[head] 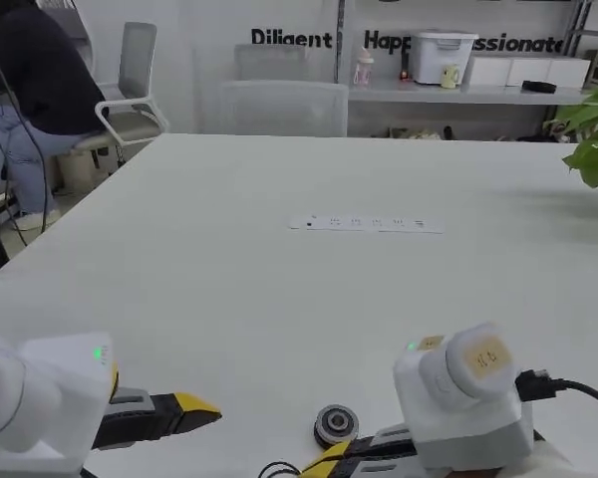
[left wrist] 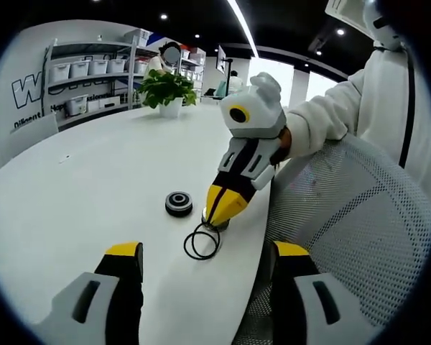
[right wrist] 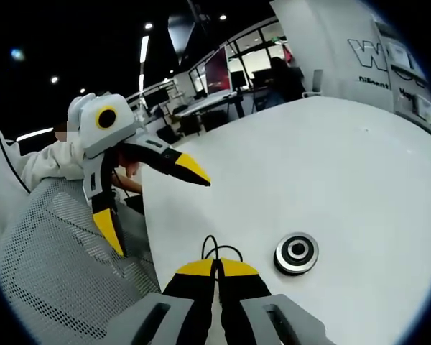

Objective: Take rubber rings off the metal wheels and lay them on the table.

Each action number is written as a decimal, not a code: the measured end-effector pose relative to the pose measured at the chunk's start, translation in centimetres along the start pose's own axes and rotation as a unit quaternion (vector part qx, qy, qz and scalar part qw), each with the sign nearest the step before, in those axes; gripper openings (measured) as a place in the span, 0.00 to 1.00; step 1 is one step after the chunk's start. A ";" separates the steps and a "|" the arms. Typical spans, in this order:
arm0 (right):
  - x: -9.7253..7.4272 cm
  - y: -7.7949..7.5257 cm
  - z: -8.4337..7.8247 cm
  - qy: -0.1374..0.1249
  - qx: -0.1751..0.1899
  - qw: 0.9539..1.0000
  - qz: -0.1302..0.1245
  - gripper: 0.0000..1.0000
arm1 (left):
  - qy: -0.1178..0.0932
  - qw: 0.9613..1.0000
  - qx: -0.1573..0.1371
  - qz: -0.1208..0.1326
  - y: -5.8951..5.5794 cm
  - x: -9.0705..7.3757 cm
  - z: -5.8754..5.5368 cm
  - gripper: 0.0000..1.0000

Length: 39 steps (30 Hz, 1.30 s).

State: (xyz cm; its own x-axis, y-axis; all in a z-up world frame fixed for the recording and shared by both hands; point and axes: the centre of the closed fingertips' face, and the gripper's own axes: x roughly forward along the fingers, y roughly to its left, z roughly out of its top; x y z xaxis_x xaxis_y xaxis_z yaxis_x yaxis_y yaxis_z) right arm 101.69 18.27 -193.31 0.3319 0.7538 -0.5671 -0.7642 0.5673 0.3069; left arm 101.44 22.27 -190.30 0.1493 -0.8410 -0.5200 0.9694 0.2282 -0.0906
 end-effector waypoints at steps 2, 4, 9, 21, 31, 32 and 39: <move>0.0 0.0 0.0 0.000 0.003 1.000 0.001 0.00 | 0.000 1.000 0.000 -0.001 0.0 0.0 0.0 0.70; 0.1 -0.1 0.0 0.001 0.003 1.000 0.000 0.00 | 0.001 1.000 0.000 -0.001 -0.1 0.0 0.0 0.69; 0.2 -0.1 -0.4 0.009 0.004 1.000 0.001 0.00 | 0.002 1.000 0.000 -0.002 -0.1 0.1 0.0 0.69; 0.4 -0.4 -0.6 0.014 -0.005 1.000 -0.002 0.00 | 0.007 1.000 -0.004 -0.004 -0.1 0.2 -0.3 0.69; 0.5 -0.5 -0.8 0.031 -0.056 0.998 -0.013 0.06 | 0.012 1.000 -0.004 -0.005 -0.2 0.3 -0.5 0.68; 0.5 -0.5 -0.8 0.033 -0.061 0.997 -0.014 0.07 | 0.011 1.000 -0.004 -0.005 -0.2 0.3 -0.5 0.68; 0.5 -0.6 -0.9 0.044 -0.090 0.995 -0.022 0.13 | 0.013 1.000 -0.004 -0.003 -0.2 0.3 -0.6 0.68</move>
State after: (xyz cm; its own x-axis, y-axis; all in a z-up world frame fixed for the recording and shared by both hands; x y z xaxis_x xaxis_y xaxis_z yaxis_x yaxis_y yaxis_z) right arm 101.76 18.01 -194.46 0.3240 0.6934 -0.6436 -0.8393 0.5246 0.1426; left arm 101.20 22.27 -190.90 0.1374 -0.8292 -0.5418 0.9687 0.2266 -0.1011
